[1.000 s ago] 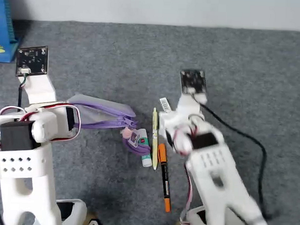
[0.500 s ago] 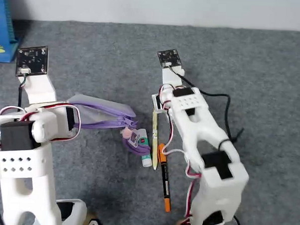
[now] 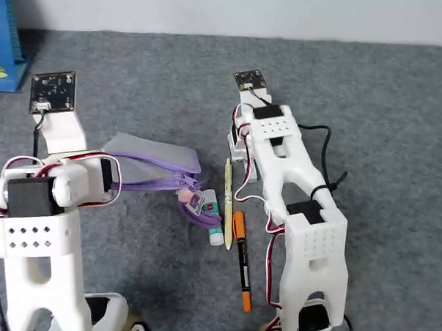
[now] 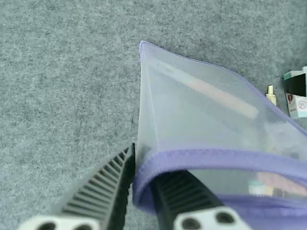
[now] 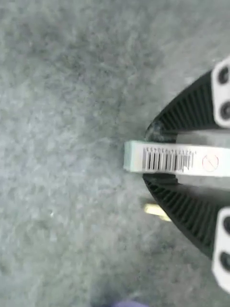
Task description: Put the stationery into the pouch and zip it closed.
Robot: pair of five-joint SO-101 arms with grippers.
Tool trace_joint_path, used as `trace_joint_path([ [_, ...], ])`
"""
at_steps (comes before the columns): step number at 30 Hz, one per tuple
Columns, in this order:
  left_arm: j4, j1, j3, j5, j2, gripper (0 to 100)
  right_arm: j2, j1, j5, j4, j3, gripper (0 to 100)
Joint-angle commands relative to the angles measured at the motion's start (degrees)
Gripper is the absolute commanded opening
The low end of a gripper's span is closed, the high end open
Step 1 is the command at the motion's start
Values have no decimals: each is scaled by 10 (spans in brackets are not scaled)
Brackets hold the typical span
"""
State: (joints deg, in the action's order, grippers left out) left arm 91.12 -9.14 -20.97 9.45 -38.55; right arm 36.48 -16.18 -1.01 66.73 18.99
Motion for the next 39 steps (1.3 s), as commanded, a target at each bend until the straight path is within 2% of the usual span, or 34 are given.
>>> trace_joint_path([
  [1,-17,1,7,5,-4,13,-26,10,2,89,69,4],
  [9,-16,1,18,5,-4,13,-191,-4,1,252,77,8],
  [19,25,2,73,3,-4,13,-425,-21,0,356,73,8],
  [24,40,4,101,-21,-1,13,-545,-22,-29,356,10,8],
  [29,70,47,117,-36,-4,13,-672,-45,-29,344,-69,8],
  [35,72,56,114,-38,-1,13,-848,-113,-59,272,-214,8],
  [39,72,58,114,-39,0,13,-989,-167,-62,182,-329,8],
])
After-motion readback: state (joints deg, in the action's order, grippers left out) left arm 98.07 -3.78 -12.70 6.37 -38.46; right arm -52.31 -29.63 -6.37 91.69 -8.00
